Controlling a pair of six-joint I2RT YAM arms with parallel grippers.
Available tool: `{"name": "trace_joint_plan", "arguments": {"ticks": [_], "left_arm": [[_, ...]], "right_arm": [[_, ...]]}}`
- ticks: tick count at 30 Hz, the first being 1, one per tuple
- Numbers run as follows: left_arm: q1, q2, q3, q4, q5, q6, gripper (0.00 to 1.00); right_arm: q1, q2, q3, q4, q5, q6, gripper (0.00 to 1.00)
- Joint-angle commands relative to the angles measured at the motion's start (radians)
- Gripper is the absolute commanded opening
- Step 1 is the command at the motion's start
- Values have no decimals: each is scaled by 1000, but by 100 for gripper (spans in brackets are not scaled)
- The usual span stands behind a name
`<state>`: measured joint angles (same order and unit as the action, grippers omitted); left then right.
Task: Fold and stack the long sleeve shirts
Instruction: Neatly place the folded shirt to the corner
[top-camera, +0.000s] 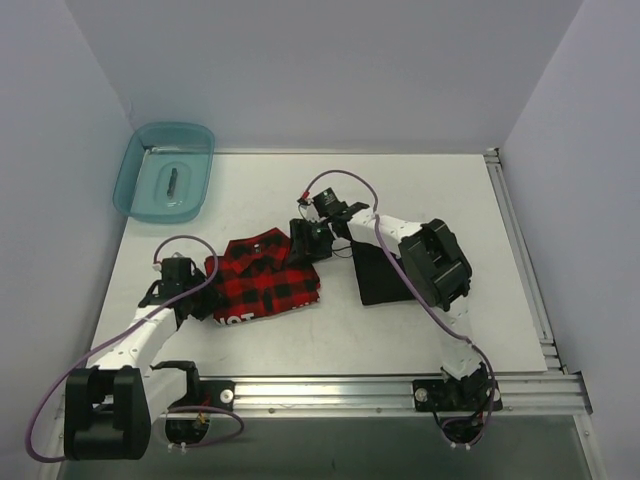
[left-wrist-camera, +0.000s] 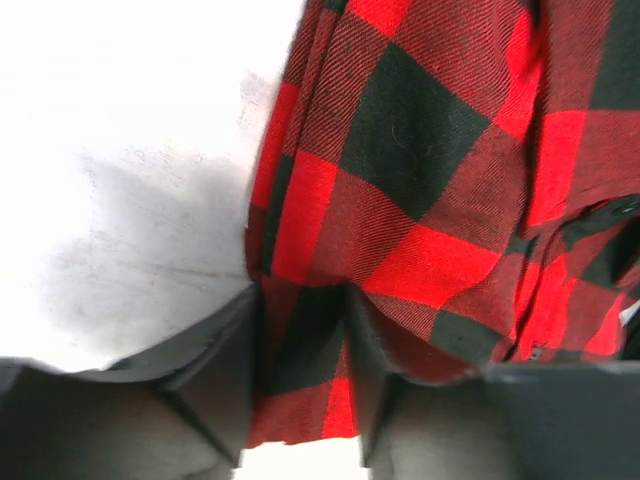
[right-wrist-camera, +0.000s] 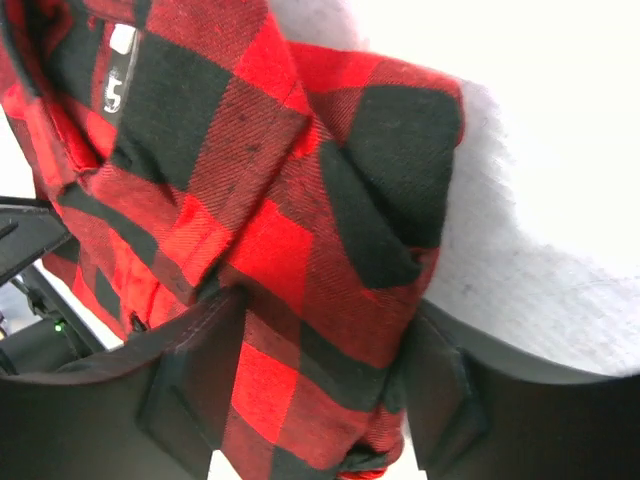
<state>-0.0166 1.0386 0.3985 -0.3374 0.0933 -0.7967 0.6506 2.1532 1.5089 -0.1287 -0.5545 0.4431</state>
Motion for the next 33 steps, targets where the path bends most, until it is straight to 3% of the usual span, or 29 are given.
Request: {"name": "trace_joint_plan", "arguments": {"ticks": [1,6,7,11,15,19,27,33], "left_arm": [[3,35,-38,-15,6,8,44],[-3,40,-30,4,20,25,26],[-6,41,-27,8,28,28,17],[-29,44,-3,20,46,42,0],[-91,38,49,15,52,54,0],[-230,12,167,-29,-19,48,0],[-362,-31,330,-101,-86,16,0],[-501,29,460,-77,-113,-12,0]], "right_arm": [[9,68,-1,-65,30,-15,53],[9,74,14,-66,7,-27,29],[9,73,19,-65,2,-30,19],[11,47,27,-61,-27,-44,1],[9,-41,11,-63,-1,-67,0],[3,-130,-4,-87,48,-86,0],[-32,-311,8,-271,192,-162,0],[-118,-453,8,-393,275,-219,0]]}}
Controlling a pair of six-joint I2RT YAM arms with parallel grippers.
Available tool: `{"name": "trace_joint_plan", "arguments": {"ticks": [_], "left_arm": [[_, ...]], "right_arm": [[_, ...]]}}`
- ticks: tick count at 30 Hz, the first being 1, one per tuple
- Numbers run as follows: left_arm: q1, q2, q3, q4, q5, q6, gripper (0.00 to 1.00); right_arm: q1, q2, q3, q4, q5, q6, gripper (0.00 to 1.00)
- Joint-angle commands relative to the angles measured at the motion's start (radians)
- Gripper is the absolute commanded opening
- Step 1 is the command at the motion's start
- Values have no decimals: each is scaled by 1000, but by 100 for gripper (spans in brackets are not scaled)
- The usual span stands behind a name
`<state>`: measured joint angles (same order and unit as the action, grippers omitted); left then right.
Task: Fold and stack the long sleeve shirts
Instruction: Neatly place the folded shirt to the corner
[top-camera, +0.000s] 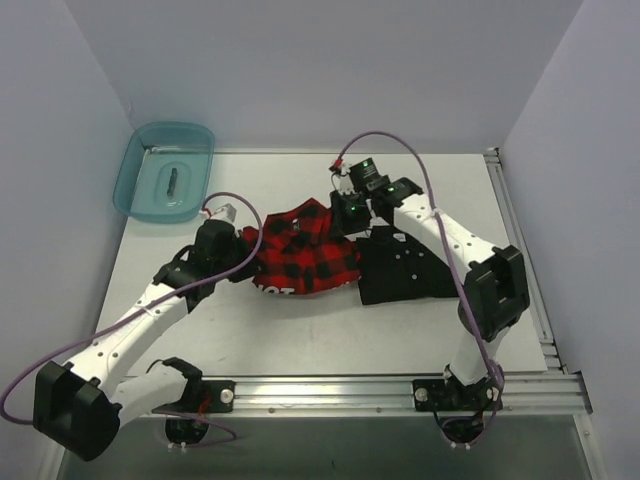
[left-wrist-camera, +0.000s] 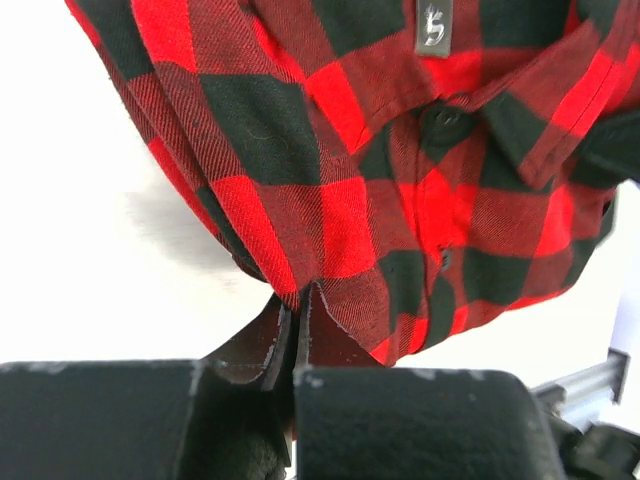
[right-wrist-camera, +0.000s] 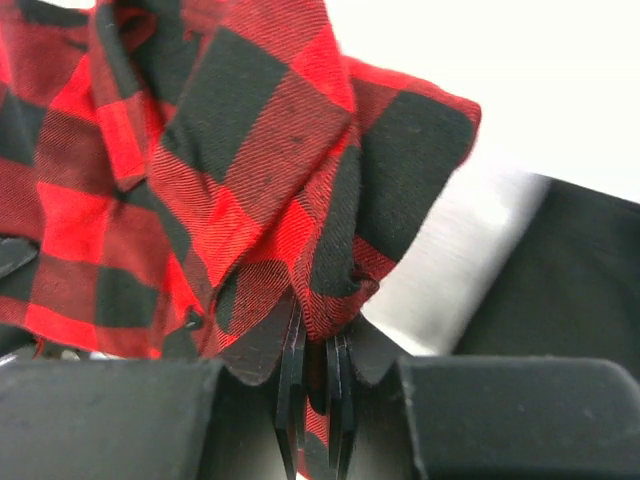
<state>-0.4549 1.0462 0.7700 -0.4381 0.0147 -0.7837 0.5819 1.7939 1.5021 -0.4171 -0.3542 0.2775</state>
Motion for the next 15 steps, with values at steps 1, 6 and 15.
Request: {"name": "trace_joint_plan", "arguments": {"ticks": [1,6,15], "left_arm": [[-83,28,103,36,-48,-28,0],[-189,122,193,159,-70,-65,0],[-413,423,377,351,-110,-57,0]], "right_arm": [[-77,-111,17,-118,89,-63,0],[-195,-203,23,-210,162,-145,0],[-462,-333,-91,-227,247,-173,0]]}}
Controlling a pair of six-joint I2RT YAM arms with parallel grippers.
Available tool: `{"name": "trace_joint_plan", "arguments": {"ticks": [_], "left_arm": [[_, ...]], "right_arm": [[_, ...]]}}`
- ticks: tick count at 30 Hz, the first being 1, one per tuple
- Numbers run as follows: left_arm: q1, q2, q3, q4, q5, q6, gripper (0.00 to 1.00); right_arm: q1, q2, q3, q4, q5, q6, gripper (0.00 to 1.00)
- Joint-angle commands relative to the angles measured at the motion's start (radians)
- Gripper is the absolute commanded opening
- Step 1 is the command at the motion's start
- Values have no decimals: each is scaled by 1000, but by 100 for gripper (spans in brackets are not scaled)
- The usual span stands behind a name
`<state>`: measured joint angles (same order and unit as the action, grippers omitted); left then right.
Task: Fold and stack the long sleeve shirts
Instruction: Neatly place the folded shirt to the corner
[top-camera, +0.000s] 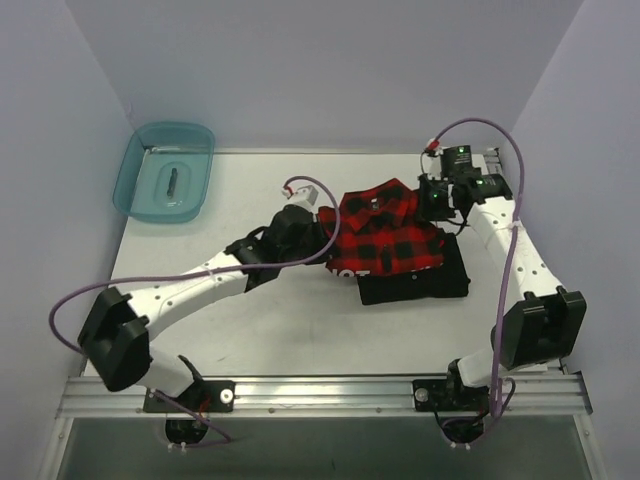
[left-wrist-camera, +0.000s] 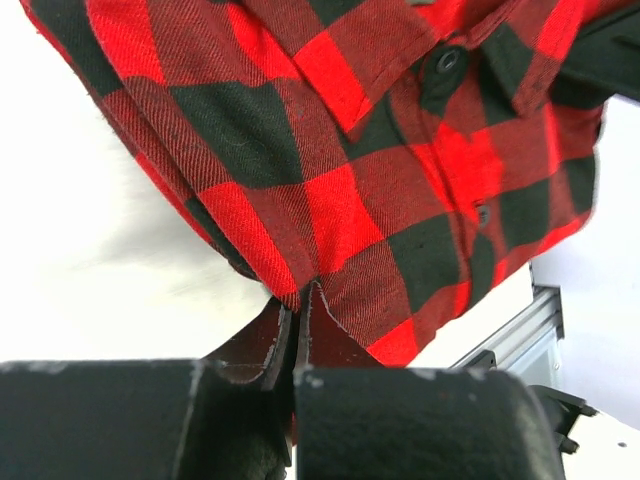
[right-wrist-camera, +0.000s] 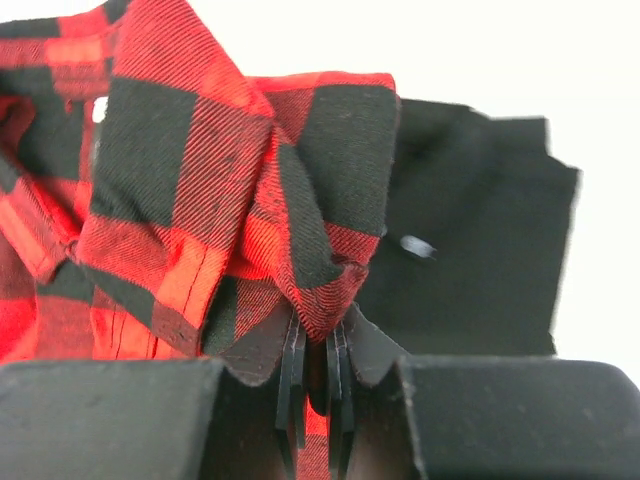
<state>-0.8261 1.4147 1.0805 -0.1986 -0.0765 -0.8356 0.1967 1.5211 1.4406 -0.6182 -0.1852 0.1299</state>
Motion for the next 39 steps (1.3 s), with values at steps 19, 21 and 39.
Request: {"name": "trace_joint_plan", "arguments": {"ticks": [19,21,39], "left_arm": [[-212,427,180,358,-121,41,0],[-212,440,185,349,-132,47,0],[-251,452,88,332,-212,-57,0]], "right_arm": [[-272,2,-207,199,121,-36,0],[-278,4,-244,224,122,-36,0],[-298,139,-284,308,93,-9,0]]}}
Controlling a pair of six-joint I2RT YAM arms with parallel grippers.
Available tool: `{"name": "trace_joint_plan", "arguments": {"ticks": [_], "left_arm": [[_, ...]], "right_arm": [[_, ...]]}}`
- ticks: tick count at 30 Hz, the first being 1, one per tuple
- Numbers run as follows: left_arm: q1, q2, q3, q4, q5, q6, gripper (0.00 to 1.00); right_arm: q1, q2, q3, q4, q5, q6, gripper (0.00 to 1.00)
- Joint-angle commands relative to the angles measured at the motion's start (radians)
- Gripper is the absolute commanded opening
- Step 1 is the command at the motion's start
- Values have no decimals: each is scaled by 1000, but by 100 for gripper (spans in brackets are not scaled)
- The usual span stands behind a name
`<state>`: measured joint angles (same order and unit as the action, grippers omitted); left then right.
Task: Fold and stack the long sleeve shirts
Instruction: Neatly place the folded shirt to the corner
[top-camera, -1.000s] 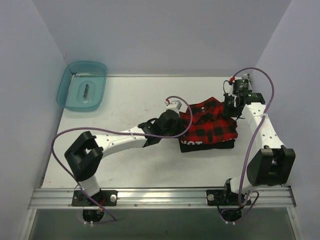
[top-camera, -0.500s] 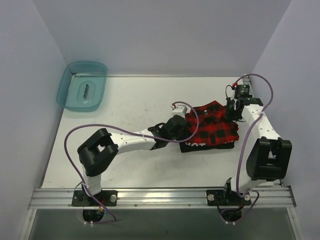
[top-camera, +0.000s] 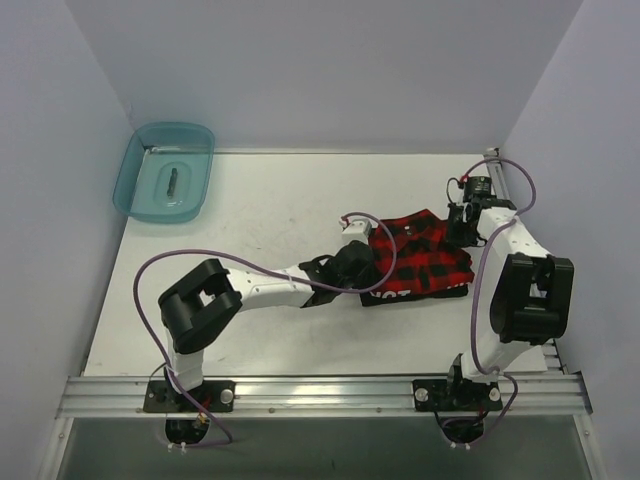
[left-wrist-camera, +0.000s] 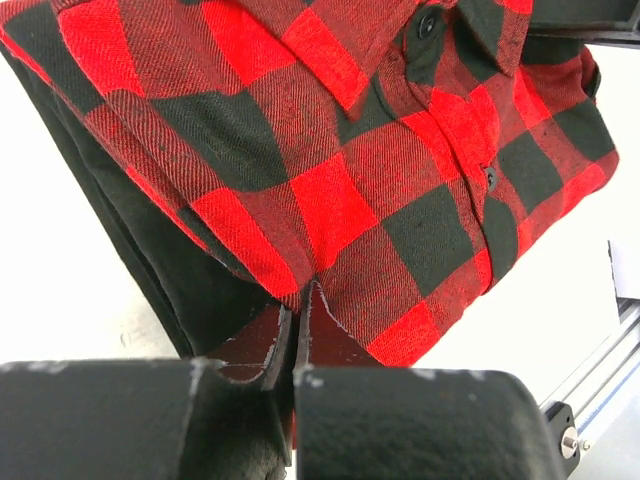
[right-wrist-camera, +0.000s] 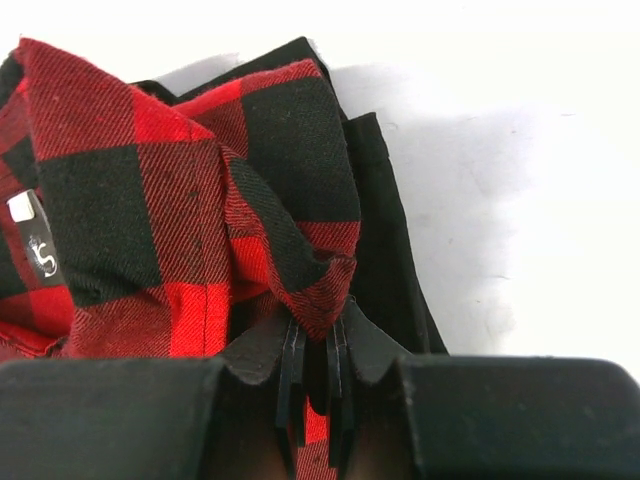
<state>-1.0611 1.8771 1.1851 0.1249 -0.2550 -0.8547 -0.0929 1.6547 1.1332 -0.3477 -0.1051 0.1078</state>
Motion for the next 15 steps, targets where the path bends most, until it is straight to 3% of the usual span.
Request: {"name": "trace_joint_plan", "arguments": {"ticks": [1,3,5,6,8,9,11,12,13,15], "left_arm": [[-16,-18,-28,4,-38,-52,0],[-16,-27,-39,1,-58,-58,0],[-16,-36,-39,-17,-61,-60,12],[-14,-42,-36,-30,-64,-60,27],[-14,-73,-39,-51,-85,-55,38],[-14,-87,-42,-53,-93,-53,54],[-16,-140,-50,-57,-116,-38,69],[-16,-159,-48,-62,-124,-32,72],[-16,-195,-47,-86,-138,-27,81],[-16,-234,-33,-100,-158,-6,84]], "right_arm": [[-8,2,20,38,15,24,0],[-10,1,14,38,24,29,0],[-8,-10,14,30,45,46,5],[-8,-16,19,24,50,50,17],[-10,-36,36,-10,45,56,33],[-8,-42,65,-26,45,61,50],[-8,-73,95,-80,57,93,70],[-8,-88,106,-94,67,105,74],[-8,-123,134,-123,76,127,76],[-8,-163,149,-151,96,190,80]]}}
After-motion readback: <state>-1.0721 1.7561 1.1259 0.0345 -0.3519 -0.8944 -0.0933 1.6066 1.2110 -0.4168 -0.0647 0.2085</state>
